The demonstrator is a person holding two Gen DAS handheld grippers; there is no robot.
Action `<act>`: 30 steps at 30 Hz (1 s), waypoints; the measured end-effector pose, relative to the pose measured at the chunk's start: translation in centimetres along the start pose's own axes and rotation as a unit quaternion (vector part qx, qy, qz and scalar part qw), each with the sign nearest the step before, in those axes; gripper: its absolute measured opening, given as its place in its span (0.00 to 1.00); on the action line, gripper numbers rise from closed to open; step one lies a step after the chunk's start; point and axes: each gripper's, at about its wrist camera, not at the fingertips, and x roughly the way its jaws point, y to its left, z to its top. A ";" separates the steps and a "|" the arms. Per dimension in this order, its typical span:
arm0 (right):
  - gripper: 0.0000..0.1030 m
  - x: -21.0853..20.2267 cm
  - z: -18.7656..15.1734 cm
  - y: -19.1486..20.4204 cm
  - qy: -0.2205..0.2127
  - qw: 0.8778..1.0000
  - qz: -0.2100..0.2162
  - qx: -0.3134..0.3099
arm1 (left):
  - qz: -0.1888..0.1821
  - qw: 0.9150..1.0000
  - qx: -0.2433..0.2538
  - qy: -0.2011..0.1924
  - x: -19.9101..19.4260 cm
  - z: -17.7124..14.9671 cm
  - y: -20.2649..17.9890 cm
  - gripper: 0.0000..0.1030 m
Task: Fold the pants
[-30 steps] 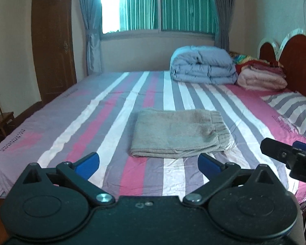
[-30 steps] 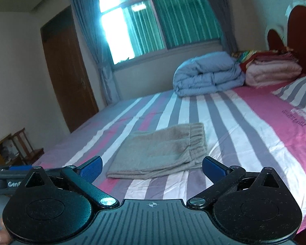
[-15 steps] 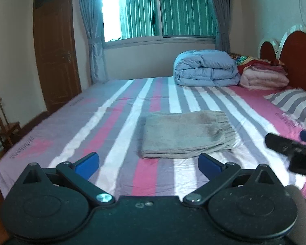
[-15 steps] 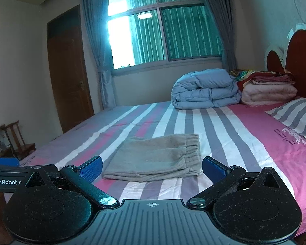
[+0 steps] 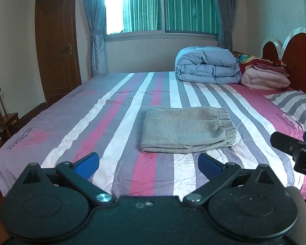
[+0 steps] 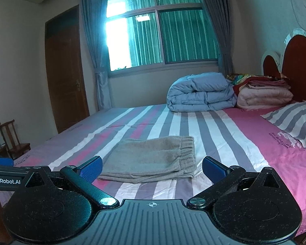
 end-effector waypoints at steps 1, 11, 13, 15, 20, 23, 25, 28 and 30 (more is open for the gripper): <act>1.00 0.0 0.0 0.0 -0.001 1.000 0.000 0.002 | 0.001 1.000 0.000 0.001 0.0 0.0 0.0 0.94; 1.00 0.2 0.2 0.1 0.000 1.000 0.001 -0.004 | 0.003 1.000 0.002 0.005 0.5 0.2 0.1 0.94; 1.00 0.5 0.0 0.1 0.003 1.000 0.004 -0.005 | 0.003 1.000 -0.004 0.008 0.6 0.2 0.2 0.94; 1.00 0.7 -0.2 -0.1 0.007 1.000 0.005 -0.006 | 0.003 1.000 -0.008 0.008 0.6 0.1 0.1 0.94; 1.00 0.7 -0.4 -0.5 0.006 1.000 0.005 -0.008 | -0.002 1.000 -0.001 0.014 0.7 -0.1 -0.2 0.94; 1.00 0.8 -0.3 -0.8 0.004 1.000 0.002 -0.003 | -0.001 1.000 0.004 0.009 0.4 -0.4 -0.5 0.94; 1.00 0.7 -0.3 -0.9 0.004 1.000 0.002 -0.001 | -0.004 1.000 0.007 0.007 0.2 -0.4 -0.6 0.94; 1.00 0.6 -0.3 -0.8 0.003 1.000 0.002 -0.005 | -0.010 1.000 0.002 0.003 -0.2 -0.2 -0.6 0.94; 1.00 0.4 -0.3 -0.6 -0.001 1.000 0.003 -0.011 | -0.011 1.000 -0.001 -0.003 -0.4 -0.1 -0.5 0.94</act>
